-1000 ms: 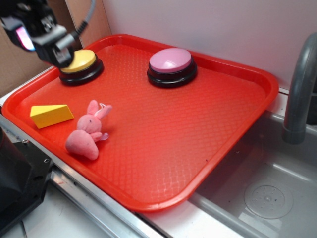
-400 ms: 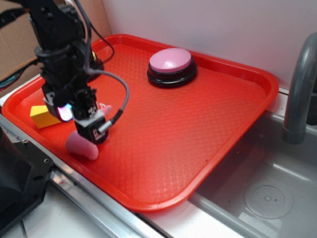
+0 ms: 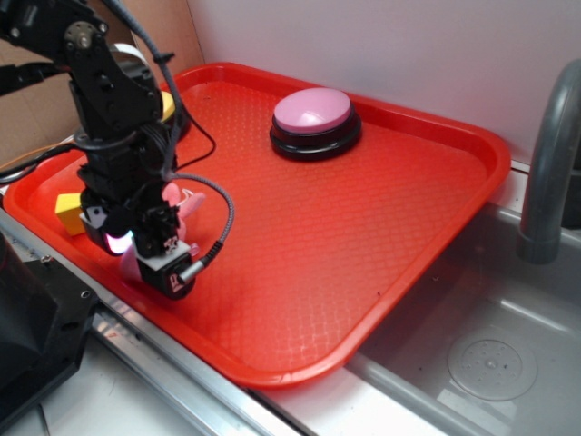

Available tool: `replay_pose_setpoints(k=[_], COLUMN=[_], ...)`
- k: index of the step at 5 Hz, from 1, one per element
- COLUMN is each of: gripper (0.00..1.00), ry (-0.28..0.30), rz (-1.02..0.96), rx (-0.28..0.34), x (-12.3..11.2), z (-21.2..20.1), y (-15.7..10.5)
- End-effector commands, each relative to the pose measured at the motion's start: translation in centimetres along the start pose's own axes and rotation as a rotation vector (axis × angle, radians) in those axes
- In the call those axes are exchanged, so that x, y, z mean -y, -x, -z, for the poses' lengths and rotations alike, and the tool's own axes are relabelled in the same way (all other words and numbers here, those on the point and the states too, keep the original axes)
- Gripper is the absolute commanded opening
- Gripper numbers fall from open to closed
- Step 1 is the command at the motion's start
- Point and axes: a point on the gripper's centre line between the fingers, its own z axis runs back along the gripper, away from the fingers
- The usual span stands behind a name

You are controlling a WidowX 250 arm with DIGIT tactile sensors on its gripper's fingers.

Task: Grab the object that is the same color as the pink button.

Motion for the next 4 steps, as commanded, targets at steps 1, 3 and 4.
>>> replay_pose_setpoints(k=[1, 3, 4], gripper=[0.00, 0.00, 0.00], ry=[0.010, 0.098, 0.057], rz=[-0.060, -0.126, -0.106], rx=[0.019, 0.070, 0.093], x=[0.5, 0.6, 0.5], z=[0.6, -2.4, -5.0], y=[-0.7, -1.9, -3.1])
